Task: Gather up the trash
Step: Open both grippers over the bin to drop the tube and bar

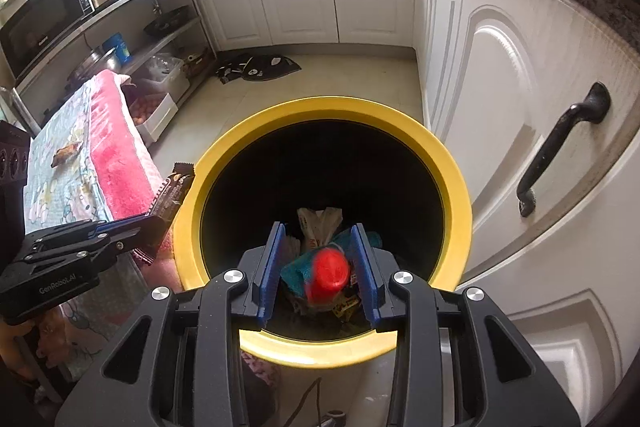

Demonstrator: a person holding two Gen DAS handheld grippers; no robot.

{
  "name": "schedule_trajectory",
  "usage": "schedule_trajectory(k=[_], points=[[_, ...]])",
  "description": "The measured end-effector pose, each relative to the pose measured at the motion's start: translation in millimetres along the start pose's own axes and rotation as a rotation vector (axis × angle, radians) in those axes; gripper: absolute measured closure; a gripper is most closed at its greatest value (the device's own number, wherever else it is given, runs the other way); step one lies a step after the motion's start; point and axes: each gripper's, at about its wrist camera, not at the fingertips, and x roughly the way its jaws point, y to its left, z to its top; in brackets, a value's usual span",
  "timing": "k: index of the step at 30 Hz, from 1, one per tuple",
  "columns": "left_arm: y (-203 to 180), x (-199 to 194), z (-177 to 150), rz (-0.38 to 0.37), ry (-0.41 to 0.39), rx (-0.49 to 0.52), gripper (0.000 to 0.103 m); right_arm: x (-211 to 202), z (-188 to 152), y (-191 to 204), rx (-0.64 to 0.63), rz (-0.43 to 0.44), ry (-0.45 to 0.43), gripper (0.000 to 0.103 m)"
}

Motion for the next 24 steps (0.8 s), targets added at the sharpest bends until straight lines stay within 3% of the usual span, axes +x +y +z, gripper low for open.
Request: schedule_trajectory(k=[2,4,8,24], points=[[0.9,-0.1,-0.8,0.0,-0.001,-0.005,0.092,-0.6,0.8,-2.1,0.01,-0.003,-0.006,0.07],[1.5,-0.4,0.6,0.001,-0.003,-0.006,0.082,-1.6,0.8,-3.6,0.027,-0.002,-0.007,0.069],[-0.2,-5.5,2.8,0.001,-0.018,-0.003,0.066,-5.7,0.4,-5.6,0.034,-0.013,-0.015,0.059],[-5.6,-39.4,16.4,0.051,-0.09,0.028,0.022,-29.5,8.5,-5.2,0.052,-0.027,-0.074,0.032]])
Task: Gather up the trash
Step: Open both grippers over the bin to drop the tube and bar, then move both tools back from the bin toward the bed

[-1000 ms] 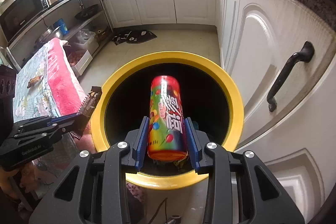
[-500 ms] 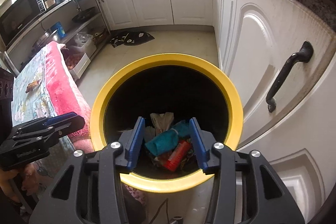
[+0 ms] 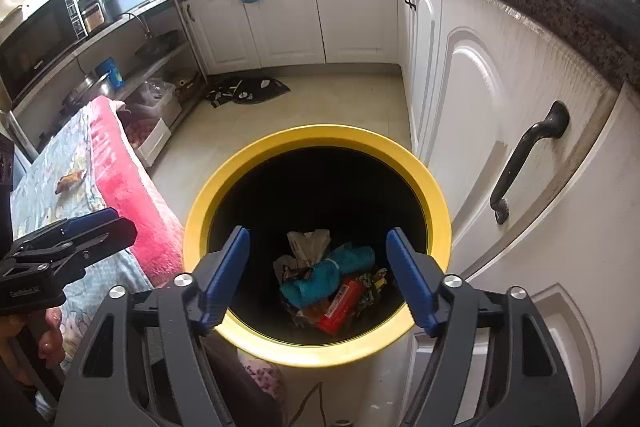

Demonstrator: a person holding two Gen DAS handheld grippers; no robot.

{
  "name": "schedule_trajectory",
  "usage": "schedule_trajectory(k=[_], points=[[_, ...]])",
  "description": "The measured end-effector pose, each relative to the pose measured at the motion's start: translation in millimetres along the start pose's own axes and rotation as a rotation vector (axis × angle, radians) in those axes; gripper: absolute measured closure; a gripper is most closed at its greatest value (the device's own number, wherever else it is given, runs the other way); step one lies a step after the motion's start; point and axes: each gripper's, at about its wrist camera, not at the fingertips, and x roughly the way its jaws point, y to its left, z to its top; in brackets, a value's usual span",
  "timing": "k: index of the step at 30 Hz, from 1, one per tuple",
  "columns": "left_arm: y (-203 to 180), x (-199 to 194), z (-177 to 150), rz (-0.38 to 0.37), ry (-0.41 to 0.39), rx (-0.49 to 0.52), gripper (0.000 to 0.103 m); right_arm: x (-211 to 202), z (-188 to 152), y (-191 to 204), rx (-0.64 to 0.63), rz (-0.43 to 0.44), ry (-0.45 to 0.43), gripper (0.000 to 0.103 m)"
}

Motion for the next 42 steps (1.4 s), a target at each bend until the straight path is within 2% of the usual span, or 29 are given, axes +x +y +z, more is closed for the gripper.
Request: schedule_trajectory(k=[2,5,20,23,28,42], points=[[-1.1,-5.6,1.9,0.009,-0.01,0.005,0.013,-3.3,1.4,0.9,0.0,-0.002,-0.009,0.029],[-1.9,-14.7,4.4,0.015,-0.027,0.008,0.011,-9.4,3.2,1.7,0.002,-0.003,-0.027,0.026],[-2.2,-69.7,15.6,0.059,-0.127,0.014,0.011,-48.4,13.0,19.1,-0.021,0.017,-0.121,0.025],[-0.5,-82.3,15.2,0.069,-0.149,0.011,0.011,-57.9,15.0,23.7,-0.028,0.023,-0.145,0.019],[3.6,-103.2,12.8,0.1,-0.184,0.009,0.011,-72.0,18.8,35.4,-0.048,0.042,-0.178,0.019],[41.4,-170.7,-0.8,0.202,-0.282,-0.065,0.011,-91.1,30.2,99.2,-0.157,0.141,-0.234,0.018]])
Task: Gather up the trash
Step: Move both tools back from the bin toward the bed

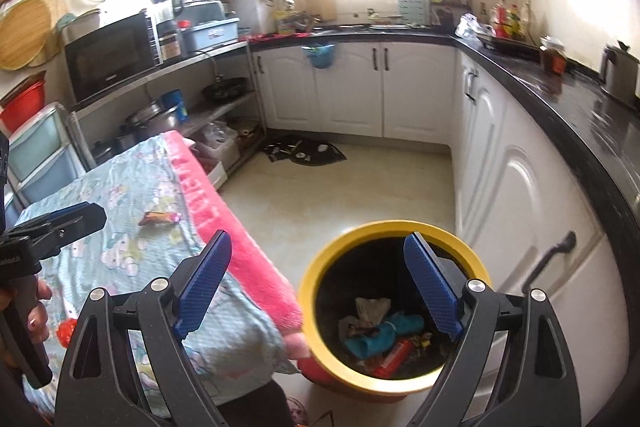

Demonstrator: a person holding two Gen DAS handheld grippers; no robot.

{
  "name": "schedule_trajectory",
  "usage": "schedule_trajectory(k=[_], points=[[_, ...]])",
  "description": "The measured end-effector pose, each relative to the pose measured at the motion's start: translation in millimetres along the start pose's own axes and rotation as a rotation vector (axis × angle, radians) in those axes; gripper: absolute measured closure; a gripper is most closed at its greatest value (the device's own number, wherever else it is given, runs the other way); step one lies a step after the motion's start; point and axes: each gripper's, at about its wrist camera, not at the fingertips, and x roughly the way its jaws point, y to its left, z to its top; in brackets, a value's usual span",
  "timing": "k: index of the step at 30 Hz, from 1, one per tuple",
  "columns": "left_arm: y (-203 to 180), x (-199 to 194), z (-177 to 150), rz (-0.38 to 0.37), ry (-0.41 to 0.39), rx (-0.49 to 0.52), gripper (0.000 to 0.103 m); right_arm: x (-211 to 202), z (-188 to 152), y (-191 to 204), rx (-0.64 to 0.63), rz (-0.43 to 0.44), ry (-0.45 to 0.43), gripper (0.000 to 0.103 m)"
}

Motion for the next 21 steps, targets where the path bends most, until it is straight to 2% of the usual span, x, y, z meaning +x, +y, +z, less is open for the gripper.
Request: schedule_trajectory(k=[13,21], points=[[47.3,-44.2,-8.5,0.114,-0.042,-0.048,0.011,8.8,7.6,66.3,-0.096,0.122,-0.003,0.018],[82.7,-67.0,-22.4,0.177,-0.054,-0.131,0.011,15.4,6.9,101.0,-0.157,0.192,0.008,0.018]])
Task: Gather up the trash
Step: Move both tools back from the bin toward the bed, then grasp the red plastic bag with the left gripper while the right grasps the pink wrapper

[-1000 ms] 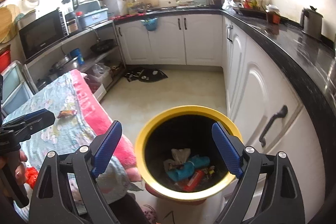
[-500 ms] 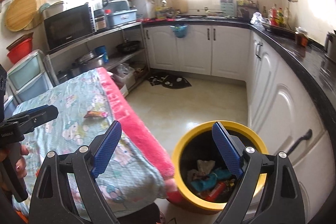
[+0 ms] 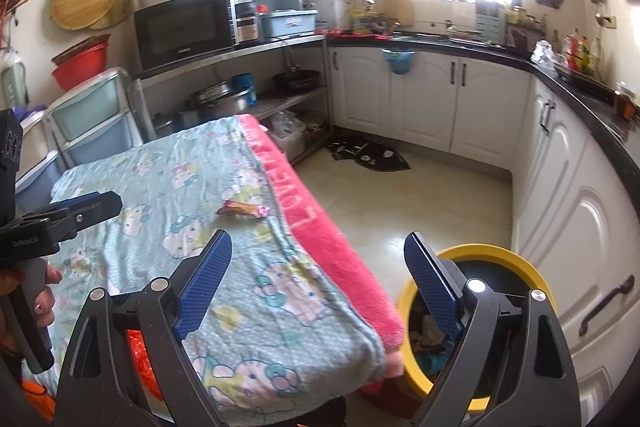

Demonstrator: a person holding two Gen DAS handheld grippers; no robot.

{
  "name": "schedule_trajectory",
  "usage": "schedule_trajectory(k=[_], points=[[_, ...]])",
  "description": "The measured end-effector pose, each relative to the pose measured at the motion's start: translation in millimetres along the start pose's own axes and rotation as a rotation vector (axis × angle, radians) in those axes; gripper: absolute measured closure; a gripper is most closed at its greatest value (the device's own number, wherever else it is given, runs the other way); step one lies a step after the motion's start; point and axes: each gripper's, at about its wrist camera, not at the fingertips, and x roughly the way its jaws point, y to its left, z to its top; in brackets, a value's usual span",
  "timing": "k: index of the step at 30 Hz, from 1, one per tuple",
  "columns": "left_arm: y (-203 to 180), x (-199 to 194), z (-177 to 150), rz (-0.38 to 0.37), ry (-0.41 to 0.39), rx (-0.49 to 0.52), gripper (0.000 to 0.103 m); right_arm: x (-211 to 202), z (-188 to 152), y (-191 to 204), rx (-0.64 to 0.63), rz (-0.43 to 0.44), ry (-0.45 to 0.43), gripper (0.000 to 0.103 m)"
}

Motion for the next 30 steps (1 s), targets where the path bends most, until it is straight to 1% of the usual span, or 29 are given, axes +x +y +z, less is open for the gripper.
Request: schedule_trajectory(k=[9,16,23,30], points=[[27.3,-16.1,-6.5,0.049,-0.01,-0.047,0.011,9.7,4.3,29.1,-0.059,0.07,0.011,0.018],[43.8,-22.1,-18.5,0.075,0.009,-0.069,0.011,16.8,1.7,48.7,-0.103,0.117,0.031,0.018],[59.1,-22.0,-38.1,0.082,0.055,-0.105,0.011,22.7,-3.9,63.1,-0.138,0.152,0.05,0.018],[64.0,-17.9,-64.5,0.056,0.124,-0.121,0.011,38.1,-9.4,67.8,-0.15,0.158,0.078,0.018]])
